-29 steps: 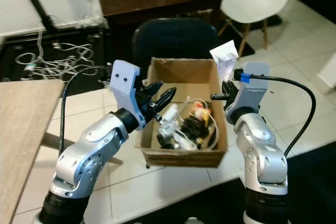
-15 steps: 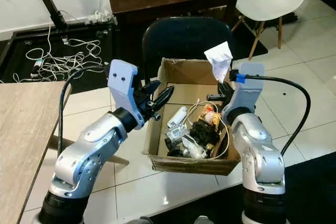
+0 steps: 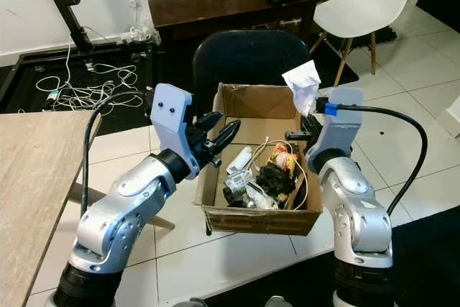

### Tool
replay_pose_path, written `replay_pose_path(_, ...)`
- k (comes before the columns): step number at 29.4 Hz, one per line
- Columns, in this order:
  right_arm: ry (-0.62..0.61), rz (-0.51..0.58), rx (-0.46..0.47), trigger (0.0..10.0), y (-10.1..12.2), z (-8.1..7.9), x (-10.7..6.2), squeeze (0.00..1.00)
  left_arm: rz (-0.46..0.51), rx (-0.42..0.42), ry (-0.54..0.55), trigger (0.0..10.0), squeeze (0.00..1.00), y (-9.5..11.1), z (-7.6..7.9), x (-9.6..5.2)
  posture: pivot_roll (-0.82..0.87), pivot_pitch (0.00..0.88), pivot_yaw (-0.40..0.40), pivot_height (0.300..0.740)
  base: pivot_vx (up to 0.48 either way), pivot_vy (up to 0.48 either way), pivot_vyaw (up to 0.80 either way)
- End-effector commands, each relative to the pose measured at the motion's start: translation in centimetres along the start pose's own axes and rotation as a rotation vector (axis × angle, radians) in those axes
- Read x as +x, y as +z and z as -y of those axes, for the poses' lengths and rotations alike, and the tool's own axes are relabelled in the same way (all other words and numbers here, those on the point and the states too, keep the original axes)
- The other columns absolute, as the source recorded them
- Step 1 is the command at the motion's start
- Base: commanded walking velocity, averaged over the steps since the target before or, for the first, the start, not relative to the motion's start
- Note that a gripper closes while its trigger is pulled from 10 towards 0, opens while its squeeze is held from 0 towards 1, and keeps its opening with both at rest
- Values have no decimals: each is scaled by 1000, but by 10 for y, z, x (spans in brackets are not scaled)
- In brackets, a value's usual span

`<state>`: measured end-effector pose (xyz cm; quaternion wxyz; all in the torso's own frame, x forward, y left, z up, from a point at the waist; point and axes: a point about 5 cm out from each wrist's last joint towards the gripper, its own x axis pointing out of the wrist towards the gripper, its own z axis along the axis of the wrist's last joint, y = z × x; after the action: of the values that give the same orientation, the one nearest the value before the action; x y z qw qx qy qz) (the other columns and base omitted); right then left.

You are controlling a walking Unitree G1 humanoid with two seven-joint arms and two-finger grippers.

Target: Picking trash to rubbish bin

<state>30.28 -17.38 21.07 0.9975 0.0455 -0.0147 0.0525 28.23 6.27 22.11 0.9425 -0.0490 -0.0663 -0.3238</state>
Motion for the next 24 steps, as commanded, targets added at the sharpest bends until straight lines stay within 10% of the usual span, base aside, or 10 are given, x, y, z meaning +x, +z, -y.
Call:
replay_pose_path(1,-10,-42,8,10000,-8,3,-1,0,-2,3,-3,10000,0,-1,1,-1,27,189,49,740,0,0,0)
replay_pose_path(24,-12,-71,4,10000,-16,1,-6,0,-41,19,25,10000,0,-5,-3,-4,65,195,74,740,0,0,0)
